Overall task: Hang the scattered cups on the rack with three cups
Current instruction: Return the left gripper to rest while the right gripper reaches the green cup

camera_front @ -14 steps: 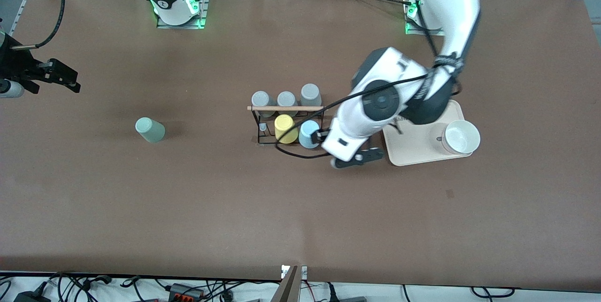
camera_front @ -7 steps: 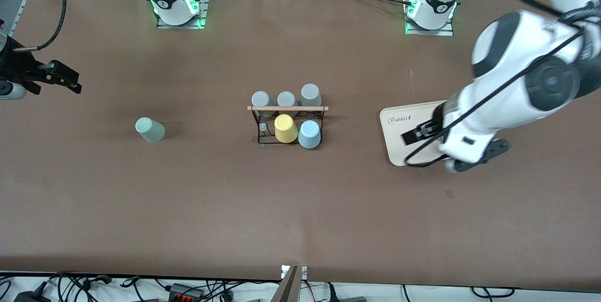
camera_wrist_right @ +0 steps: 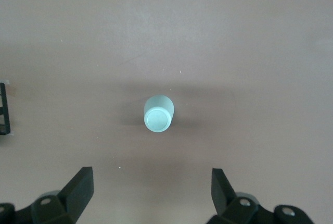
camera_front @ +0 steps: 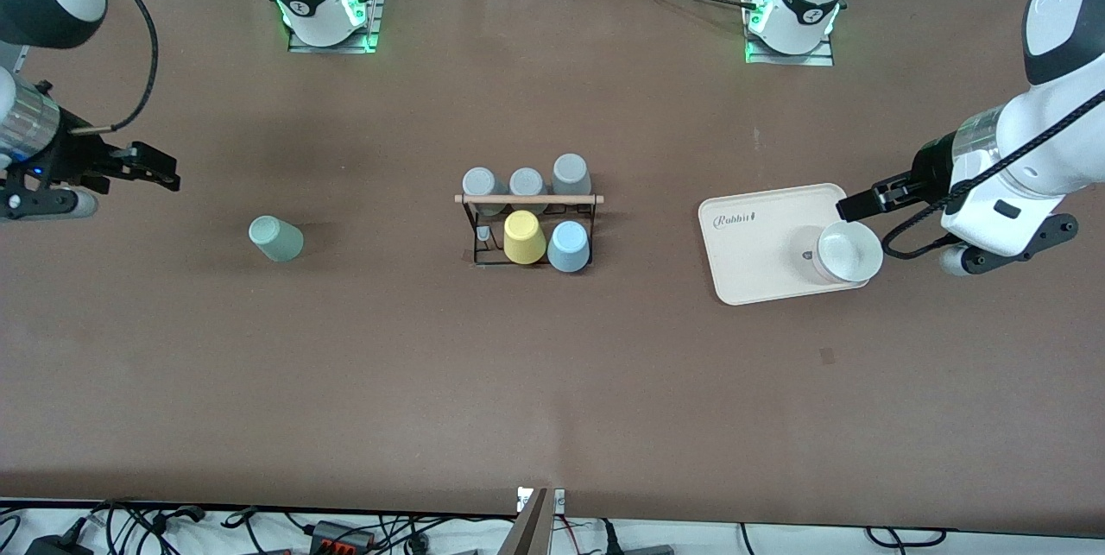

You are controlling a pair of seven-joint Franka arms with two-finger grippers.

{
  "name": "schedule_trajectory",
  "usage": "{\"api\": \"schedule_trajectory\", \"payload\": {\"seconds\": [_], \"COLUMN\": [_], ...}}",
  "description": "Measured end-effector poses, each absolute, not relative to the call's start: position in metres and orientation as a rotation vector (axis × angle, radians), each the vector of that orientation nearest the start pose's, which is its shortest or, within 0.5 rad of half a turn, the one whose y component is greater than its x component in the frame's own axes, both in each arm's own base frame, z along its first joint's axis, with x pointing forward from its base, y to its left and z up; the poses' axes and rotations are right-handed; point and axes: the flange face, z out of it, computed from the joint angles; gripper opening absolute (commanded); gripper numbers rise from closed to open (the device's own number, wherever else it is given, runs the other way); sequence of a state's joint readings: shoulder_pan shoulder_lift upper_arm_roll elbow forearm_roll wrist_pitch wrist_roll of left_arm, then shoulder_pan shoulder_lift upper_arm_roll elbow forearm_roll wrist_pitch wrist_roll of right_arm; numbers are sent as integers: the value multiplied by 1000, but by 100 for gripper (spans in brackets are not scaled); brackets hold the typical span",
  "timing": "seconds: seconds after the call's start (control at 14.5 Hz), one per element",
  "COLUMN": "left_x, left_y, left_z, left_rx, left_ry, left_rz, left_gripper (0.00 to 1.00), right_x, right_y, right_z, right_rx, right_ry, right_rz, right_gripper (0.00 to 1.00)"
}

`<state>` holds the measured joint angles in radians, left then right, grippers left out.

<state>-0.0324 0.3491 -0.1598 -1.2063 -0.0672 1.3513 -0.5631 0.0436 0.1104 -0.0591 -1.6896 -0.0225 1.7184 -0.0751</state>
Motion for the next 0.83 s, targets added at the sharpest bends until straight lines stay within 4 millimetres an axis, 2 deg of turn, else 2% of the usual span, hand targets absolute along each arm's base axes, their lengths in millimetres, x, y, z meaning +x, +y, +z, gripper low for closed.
{"api": "schedule_trajectory", "payload": {"seconds": [0.21, 0.41, 0.62, 0.83], "left_x": [591, 564, 566, 572], "left_y": [-118, -122, -110, -93], "left_z": [558, 559, 561, 563], "left_rx": [-3104, -3110, -3097, -3074], "left_ry": [-465, -407, -369, -327], "left_rz": [327, 281, 232, 185], "left_gripper": [100, 100, 100, 100], "right_x": [601, 612, 621, 630], "right_y": [-7, -4, -1, 1], "right_z": [470, 421, 379, 341], "right_rx": [-3155, -3145, -3139, -3149], "right_ry": [-109, -116, -125, -135], "right_rz": [255, 377, 442, 393], "right_gripper": [100, 100, 100, 100]}}
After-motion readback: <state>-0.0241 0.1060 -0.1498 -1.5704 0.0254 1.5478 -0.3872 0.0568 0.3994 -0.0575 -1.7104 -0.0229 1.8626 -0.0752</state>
